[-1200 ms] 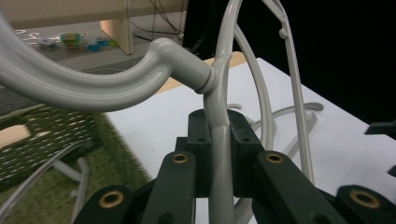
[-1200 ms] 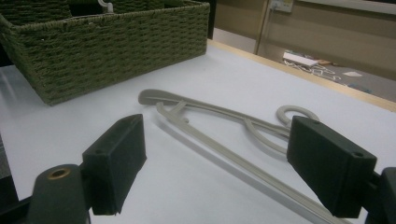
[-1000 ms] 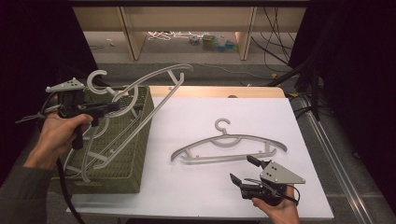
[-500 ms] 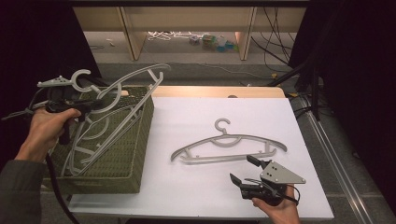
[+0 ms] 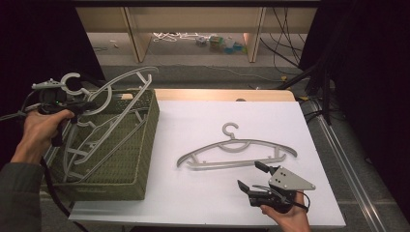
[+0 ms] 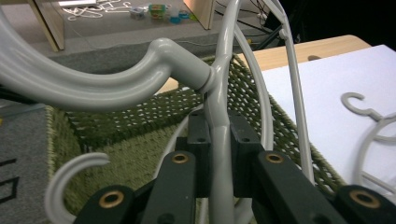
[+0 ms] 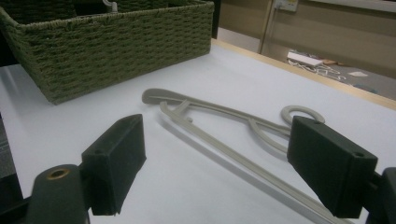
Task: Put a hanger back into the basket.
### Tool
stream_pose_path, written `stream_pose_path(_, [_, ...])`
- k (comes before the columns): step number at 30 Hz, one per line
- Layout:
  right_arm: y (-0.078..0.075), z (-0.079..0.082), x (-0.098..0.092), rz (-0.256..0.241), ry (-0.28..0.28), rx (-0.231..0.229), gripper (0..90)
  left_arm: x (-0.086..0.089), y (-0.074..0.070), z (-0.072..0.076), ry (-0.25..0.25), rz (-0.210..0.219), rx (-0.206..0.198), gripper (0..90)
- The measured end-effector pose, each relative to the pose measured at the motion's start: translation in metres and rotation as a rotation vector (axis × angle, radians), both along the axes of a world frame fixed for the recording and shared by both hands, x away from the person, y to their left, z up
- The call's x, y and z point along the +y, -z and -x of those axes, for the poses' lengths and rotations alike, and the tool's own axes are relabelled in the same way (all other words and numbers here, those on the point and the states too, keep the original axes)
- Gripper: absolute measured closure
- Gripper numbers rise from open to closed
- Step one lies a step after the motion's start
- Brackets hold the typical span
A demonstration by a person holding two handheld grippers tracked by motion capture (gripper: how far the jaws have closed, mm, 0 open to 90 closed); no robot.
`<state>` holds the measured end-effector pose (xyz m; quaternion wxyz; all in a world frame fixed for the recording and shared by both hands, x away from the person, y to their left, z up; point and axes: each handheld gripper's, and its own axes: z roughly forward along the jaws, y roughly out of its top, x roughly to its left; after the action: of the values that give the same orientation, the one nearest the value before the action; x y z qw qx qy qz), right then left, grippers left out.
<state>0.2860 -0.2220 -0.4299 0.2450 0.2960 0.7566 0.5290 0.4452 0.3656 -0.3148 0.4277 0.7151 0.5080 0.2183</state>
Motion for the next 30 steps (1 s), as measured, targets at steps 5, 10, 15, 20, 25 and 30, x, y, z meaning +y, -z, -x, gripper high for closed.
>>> stream_pose_path(5, [0.0, 0.0, 0.0, -0.006, -0.007, 0.007, 20.2, 0.007, 0.009, -0.005, -0.003, -0.019, -0.002, 81.7])
stream_pose_path(10, [-0.001, 0.0, -0.001, 0.011, -0.003, 0.021, 20.2, 0.009, 0.015, -0.005, -0.004, -0.038, -0.01, 81.7])
stream_pose_path(15, [0.0, -0.001, -0.001, 0.002, -0.005, 0.014, 20.2, 0.018, 0.022, -0.005, -0.009, -0.062, -0.001, 81.7])
stream_pose_path(20, [0.0, -0.001, 0.0, 0.006, -0.009, 0.018, 20.2, 0.023, 0.028, -0.002, -0.003, -0.082, 0.0, 81.7])
stream_pose_path(25, [0.0, -0.001, 0.0, 0.005, -0.008, 0.015, 20.2, 0.027, 0.034, 0.001, 0.01, -0.113, 0.002, 81.6])
stream_pose_path(30, [-0.001, 0.001, -0.001, 0.029, -0.008, 0.029, 20.2, 0.03, 0.039, 0.005, 0.009, -0.12, -0.006, 81.6])
